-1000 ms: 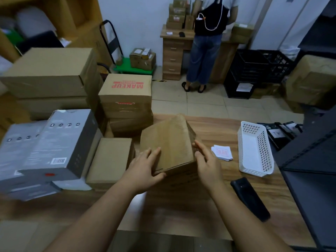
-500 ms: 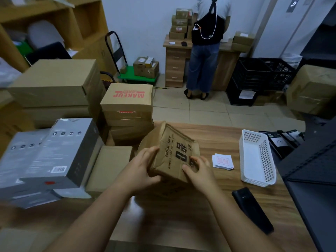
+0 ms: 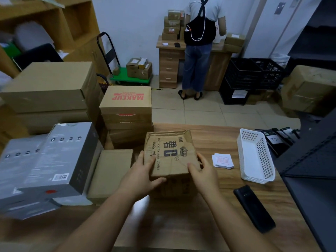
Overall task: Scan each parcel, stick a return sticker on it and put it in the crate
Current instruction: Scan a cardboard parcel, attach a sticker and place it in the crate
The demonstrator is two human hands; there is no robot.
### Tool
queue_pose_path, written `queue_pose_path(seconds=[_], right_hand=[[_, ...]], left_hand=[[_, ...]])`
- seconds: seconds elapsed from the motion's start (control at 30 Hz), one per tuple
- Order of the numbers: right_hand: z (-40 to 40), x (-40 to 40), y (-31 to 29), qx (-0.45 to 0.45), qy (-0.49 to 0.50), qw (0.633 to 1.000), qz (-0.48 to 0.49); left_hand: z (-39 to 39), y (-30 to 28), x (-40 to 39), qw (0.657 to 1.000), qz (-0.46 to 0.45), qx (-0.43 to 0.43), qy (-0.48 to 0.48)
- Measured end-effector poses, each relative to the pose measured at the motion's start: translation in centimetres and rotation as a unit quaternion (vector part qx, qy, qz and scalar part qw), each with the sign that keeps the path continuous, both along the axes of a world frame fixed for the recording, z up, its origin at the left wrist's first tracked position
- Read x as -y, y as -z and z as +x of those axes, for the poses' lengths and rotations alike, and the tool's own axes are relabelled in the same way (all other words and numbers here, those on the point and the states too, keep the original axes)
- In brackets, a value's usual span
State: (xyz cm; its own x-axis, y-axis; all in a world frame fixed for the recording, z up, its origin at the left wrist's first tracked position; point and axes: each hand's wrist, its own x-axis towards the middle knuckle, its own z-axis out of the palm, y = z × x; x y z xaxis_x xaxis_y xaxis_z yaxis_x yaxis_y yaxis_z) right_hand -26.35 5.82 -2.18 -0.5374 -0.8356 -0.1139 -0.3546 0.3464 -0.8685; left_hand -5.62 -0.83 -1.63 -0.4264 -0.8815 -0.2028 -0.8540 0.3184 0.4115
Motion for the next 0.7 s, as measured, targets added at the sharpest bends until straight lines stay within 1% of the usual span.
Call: queue_pose_path(seconds=[0.07, 0.1, 0.17, 0.2, 0.23, 0.27, 0.3, 0.33, 0.37, 0.4, 0.43, 0.5, 0.6, 0.7], right_hand=[[-0.4, -0.1, -1.2, -0.024, 0.013, 0.999, -0.033], [-0.4, -0.1, -2.0, -0.033, 0.001, 0.998, -0.052], [0.1, 0.1, -3.8, -0.031, -0.065, 0.993, -0.093], [0.4, 0.2, -4.5, -0.052, -0.099, 0.988, -0.111], [0.5, 0.4, -4.8, -0.089, -0.11, 0.982, -0.122], [0.2, 0.7, -4.8, -0.124, -0.094, 0.98, -0.124], [-0.4, 1.0, -4.6, -0.154, -0.064, 0.98, -0.107], [-1.3, 1.2, -4.2, -0.177, -0.036, 0.982, -0.053], [-2.1, 1.1, -3.9, -0.19, -0.026, 0.981, 0.025], [-2.9, 0.9, -3.2, -0.189, -0.037, 0.977, 0.095], [-3.4, 0.6, -2.6, -0.174, -0.06, 0.974, 0.134], [-3.4, 0.1, -1.2, -0.143, -0.098, 0.976, 0.132], [-3.1, 0.0, 0.0, -0.155, -0.092, 0.978, 0.102], [-3.8, -0.6, 0.5, -0.165, -0.102, 0.977, 0.083]], left_hand=[[-0.2, -0.2, 0.4, 1.0, 0.014, -0.001, 0.016], [-0.3, -0.2, 0.5, 0.999, 0.011, 0.01, 0.035], [-0.4, -0.1, 0.9, 0.997, -0.005, 0.022, 0.073], [-0.4, 0.0, 1.0, 0.997, -0.007, 0.006, 0.077], [-0.5, 0.1, 1.0, 0.997, 0.0, -0.027, 0.069], [-0.6, 0.2, 1.1, 0.996, 0.011, -0.069, 0.059], [-0.8, 0.3, 1.0, 0.992, 0.017, -0.109, 0.053], [-0.9, 0.2, 0.9, 0.99, 0.015, -0.131, 0.054], [-1.1, 0.1, 0.7, 0.989, 0.01, -0.138, 0.056], [-1.2, 0.1, 0.6, 0.989, 0.004, -0.136, 0.055], [-1.4, 0.0, 0.5, 0.991, 0.001, -0.124, 0.052], [-1.7, 0.0, 0.3, 0.995, 0.001, -0.081, 0.052], [-2.4, 0.5, -0.2, 0.999, 0.002, -0.026, 0.044], [-3.6, 0.6, -0.7, 0.997, -0.066, 0.002, 0.034]])
